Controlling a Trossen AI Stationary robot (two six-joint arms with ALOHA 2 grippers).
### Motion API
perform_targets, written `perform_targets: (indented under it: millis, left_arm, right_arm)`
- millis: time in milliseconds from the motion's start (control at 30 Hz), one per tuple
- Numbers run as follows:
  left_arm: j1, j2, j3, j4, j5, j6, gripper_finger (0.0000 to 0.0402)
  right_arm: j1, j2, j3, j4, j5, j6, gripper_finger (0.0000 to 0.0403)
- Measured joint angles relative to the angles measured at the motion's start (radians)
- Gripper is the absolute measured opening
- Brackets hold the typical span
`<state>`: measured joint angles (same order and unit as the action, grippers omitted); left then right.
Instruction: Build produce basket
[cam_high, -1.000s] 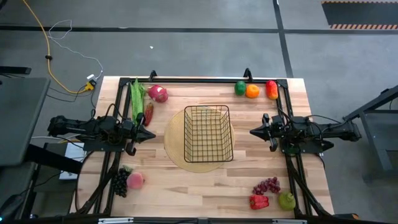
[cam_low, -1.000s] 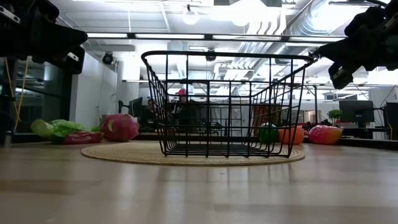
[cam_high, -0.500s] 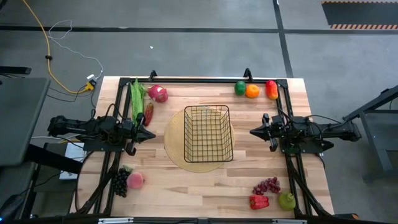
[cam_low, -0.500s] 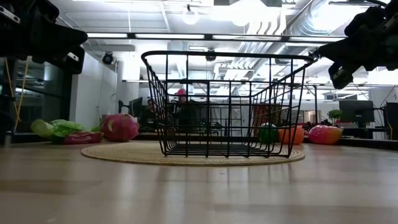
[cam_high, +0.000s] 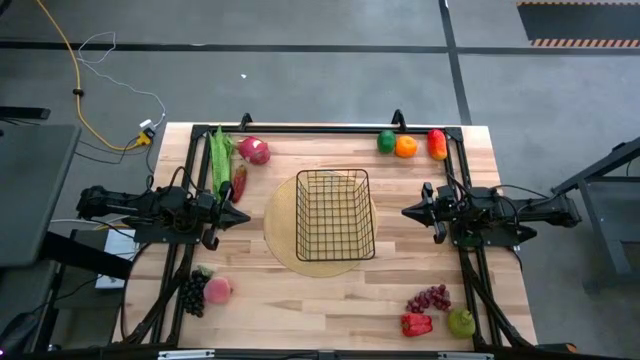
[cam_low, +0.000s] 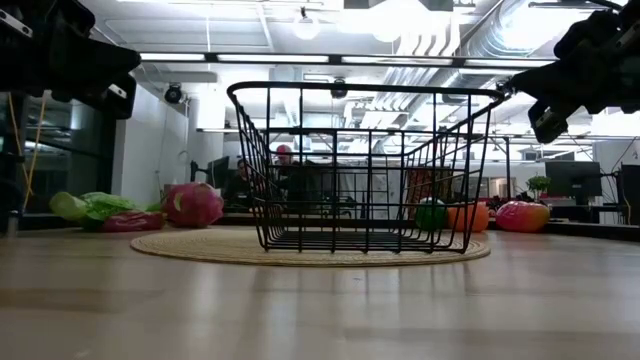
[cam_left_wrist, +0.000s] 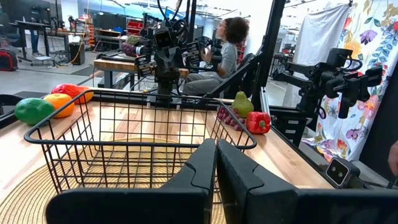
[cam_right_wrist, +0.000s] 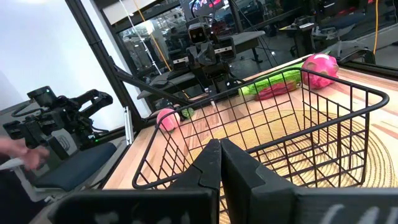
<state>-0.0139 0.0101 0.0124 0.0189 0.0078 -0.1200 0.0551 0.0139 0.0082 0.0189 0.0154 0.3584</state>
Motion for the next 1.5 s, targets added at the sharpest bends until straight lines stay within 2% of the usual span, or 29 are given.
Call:
perform_targets:
  millis: [900, 967, 1133, 1233, 1333, 1400, 1500]
  left_arm:
    - [0.000, 0.000, 0.000, 0.014, -0.004, -0.007, 0.0005]
    - [0.000, 0.001, 0.000, 0.057, -0.032, -0.028, 0.0005]
    - [0.001, 0.060, 0.011, 0.308, -0.248, -0.193, 0.0009]
    - [0.000, 0.167, 0.092, 0.293, -0.330, -0.199, 0.0034]
    - [0.002, 0.326, 0.230, 0.214, -0.396, -0.159, 0.0081]
    - [0.017, 0.436, 0.356, 0.055, -0.447, -0.147, 0.0118]
    - [0.070, 0.580, 0.578, -0.291, -0.528, -0.211, 0.0174]
  right_arm:
    - [0.000, 0.000, 0.000, 0.000, 0.000, 0.000, 0.0000]
    - [0.000, 0.000, 0.000, 0.000, 0.000, 0.000, 0.0000]
    - [0.000, 0.000, 0.000, 0.000, 0.000, 0.000, 0.0000]
    - [0.000, 0.000, 0.000, 0.000, 0.000, 0.000, 0.0000]
    - [0.000, 0.000, 0.000, 0.000, 0.000, 0.000, 0.0000]
    - [0.000, 0.000, 0.000, 0.000, 0.000, 0.000, 0.0000]
    - [0.000, 0.000, 0.000, 0.000, 0.000, 0.000, 0.0000]
